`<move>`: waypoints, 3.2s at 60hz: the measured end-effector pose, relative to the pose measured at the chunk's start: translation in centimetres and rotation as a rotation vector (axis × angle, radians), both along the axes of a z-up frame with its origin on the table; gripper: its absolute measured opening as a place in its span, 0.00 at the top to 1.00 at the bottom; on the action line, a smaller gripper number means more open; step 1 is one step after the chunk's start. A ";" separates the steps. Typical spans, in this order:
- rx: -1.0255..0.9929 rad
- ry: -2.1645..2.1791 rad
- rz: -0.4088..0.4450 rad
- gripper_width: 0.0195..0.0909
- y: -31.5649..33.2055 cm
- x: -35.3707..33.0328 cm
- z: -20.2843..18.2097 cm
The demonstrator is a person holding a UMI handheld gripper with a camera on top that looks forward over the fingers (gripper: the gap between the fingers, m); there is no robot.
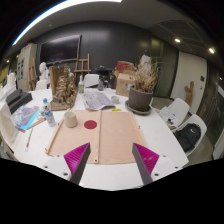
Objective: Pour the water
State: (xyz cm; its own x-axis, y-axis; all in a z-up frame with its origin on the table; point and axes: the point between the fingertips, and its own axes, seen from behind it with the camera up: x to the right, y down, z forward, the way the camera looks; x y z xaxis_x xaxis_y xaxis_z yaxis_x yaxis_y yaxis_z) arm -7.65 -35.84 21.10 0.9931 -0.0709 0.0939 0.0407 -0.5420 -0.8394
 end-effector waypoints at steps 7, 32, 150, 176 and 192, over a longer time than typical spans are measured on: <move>-0.005 0.030 0.040 0.06 0.8 -3.3 -0.5; 0.025 0.101 0.275 0.07 6.7 -25.0 -2.7; 0.073 2.069 -0.331 0.77 37.1 -38.5 -5.1; 0.139 1.449 -0.095 0.77 36.0 -36.6 -1.1; 0.378 0.653 0.073 0.76 35.7 -24.4 6.5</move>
